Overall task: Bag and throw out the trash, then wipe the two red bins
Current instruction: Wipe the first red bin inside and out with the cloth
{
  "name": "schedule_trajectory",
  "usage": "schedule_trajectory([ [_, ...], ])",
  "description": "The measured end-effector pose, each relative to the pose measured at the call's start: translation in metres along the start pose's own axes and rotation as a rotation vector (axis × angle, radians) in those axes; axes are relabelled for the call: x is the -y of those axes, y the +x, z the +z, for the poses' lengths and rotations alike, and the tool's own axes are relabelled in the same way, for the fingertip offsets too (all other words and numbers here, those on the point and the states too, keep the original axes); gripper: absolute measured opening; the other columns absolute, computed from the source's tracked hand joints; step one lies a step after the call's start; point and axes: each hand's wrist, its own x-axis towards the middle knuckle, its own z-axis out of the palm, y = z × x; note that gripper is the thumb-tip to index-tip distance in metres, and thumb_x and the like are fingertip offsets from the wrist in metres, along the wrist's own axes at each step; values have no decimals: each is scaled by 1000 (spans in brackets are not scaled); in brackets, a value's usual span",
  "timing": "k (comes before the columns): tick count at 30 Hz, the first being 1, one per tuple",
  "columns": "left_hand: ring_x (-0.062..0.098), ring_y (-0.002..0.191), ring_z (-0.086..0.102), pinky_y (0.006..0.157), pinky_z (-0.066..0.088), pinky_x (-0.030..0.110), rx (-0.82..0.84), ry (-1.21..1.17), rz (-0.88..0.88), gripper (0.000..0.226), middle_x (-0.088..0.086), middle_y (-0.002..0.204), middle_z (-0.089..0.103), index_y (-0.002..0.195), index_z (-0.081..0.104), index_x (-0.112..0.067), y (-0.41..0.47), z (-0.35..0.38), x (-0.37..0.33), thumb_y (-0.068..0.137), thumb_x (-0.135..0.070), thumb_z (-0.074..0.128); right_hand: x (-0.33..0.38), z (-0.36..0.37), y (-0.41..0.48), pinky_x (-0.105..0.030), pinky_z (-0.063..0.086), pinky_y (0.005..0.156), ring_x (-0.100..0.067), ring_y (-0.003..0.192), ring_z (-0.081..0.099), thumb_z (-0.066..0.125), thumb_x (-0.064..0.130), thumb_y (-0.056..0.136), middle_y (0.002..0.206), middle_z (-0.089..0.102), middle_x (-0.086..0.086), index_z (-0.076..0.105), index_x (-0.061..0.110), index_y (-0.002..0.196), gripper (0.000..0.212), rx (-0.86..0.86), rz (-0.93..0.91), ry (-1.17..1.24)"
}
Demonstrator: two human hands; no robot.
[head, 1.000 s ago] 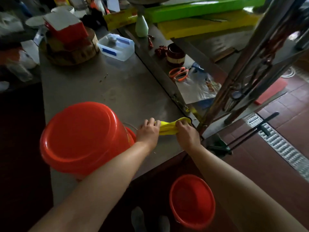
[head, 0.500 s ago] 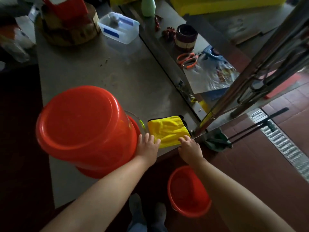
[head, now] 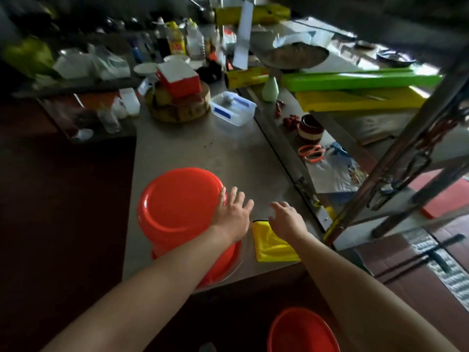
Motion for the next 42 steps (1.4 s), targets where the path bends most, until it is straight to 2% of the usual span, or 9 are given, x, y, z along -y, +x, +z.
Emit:
schedule_trajectory([
  [8,33,152,12,123,0,57,-44,7,-143,53,11,160,31,151,38,-26,-32,-24,81,102,-44,35,71,-16,10,-38,50,97,-31,125,55,59,35,96,139,54,-5,54,27,140,45,-20,-99,102],
  [14,32,152,15,123,6,54,-22,-18,-247,53,9,160,32,151,38,-28,-49,-13,151,103,-48,30,119,-10,26,-38,53,85,-32,106,61,53,40,99,113,63,-10,63,17,114,29,38,-126,182],
  [16,31,151,17,123,8,53,-15,-18,-261,53,7,158,34,150,40,-29,-56,-5,171,102,-51,30,131,-1,28,-36,51,88,-33,112,59,50,44,101,121,62,-12,60,18,124,36,62,-87,198],
  [19,32,151,18,122,9,54,-6,-31,-241,55,8,159,33,151,39,-30,-62,5,195,102,-53,27,146,10,29,-35,47,91,-33,123,56,47,49,102,138,57,-12,46,23,147,51,79,-24,246],
  [24,40,150,16,119,19,54,30,-138,-307,59,11,164,22,155,29,-34,-66,19,225,102,-59,21,167,21,30,-33,50,89,-32,115,62,52,50,100,132,63,-14,36,27,153,60,27,83,375],
  [28,39,147,23,113,33,56,135,-417,-435,62,15,165,15,158,19,-36,-67,32,242,101,-62,23,177,27,31,-27,45,85,-32,120,60,53,54,99,143,56,-13,23,28,159,72,32,257,514],
  [33,41,142,35,115,34,51,196,-579,-349,63,19,164,14,158,13,-42,-68,46,249,100,-65,25,183,37,31,-35,50,101,-32,126,57,55,59,96,147,52,-10,20,29,160,79,19,312,527],
  [37,40,144,32,115,32,50,162,-663,-345,65,20,163,14,157,16,-41,-69,44,248,98,-67,26,186,38,31,-44,52,102,-32,125,58,55,63,94,145,53,-9,22,29,159,81,-1,337,548],
  [42,34,146,29,113,35,52,135,-557,-345,63,12,163,20,157,20,-37,-72,38,251,100,-64,25,179,33,33,-36,46,107,-29,129,55,47,59,100,146,54,-7,33,28,157,66,-6,306,571],
])
